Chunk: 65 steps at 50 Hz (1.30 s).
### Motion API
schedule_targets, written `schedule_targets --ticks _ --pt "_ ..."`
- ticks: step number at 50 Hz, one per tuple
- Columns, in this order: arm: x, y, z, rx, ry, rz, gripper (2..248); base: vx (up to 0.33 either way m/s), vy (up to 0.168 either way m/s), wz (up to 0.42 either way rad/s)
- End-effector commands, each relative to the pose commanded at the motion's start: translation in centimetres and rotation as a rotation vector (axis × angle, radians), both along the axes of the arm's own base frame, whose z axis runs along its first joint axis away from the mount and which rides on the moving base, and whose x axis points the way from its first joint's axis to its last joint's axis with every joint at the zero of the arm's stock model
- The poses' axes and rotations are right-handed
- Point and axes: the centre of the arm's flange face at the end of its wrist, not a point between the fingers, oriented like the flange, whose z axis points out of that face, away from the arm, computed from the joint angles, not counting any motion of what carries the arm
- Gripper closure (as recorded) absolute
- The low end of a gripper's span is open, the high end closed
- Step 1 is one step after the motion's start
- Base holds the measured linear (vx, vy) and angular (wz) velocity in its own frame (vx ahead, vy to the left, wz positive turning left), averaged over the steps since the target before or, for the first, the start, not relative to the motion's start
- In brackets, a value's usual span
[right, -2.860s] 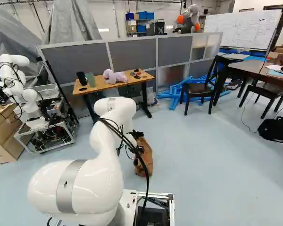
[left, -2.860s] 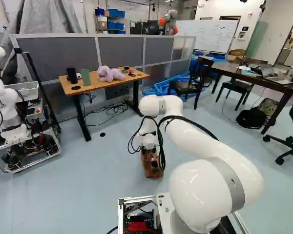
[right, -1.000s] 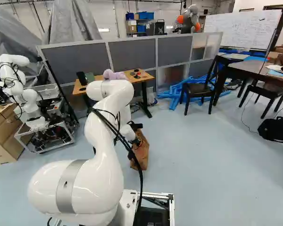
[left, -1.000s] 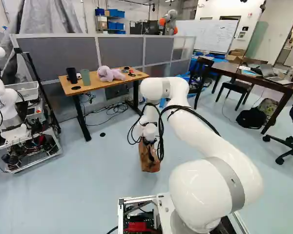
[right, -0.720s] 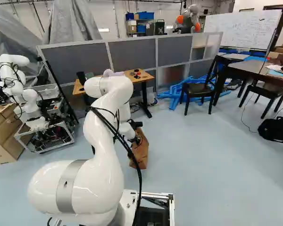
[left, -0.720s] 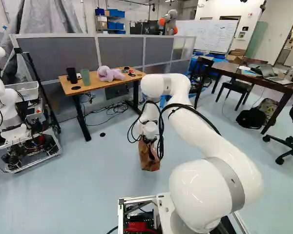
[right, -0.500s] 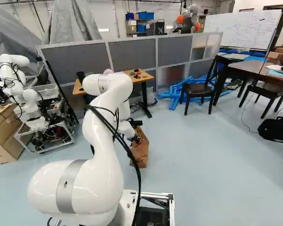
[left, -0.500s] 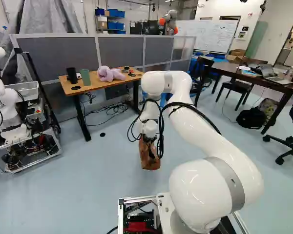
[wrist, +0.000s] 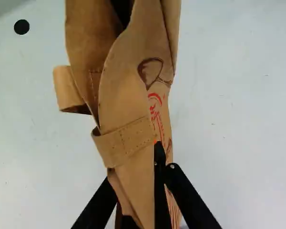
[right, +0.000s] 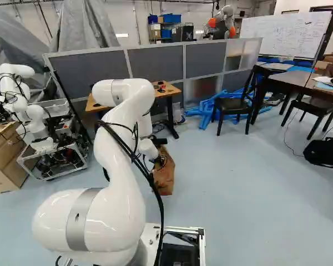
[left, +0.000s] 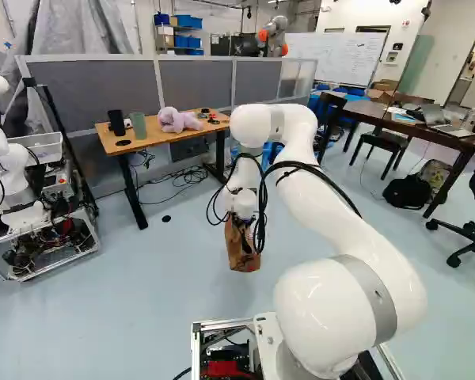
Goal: Pick up the bag on the ground and place it on the table
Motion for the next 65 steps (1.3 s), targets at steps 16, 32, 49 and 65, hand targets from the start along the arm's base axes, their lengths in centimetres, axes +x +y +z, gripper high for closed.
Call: schedule_targets --ticks 16,32,49,65 --pt "-0.5 0.0 2.2 0.007 0.009 -0.003 229 0.0 0.0 0.0" --pt "-1.1 0.0 4.5 0.017 0.022 -0.012 229 0.0 0.0 0.0" --pt "-1.6 0.0 6.8 0.024 0.022 -0.018 229 0.0 0.0 0.0" --pt "-2.0 -0.1 9.1 0.027 0.003 -0.016 229 0.0 0.0 0.0"
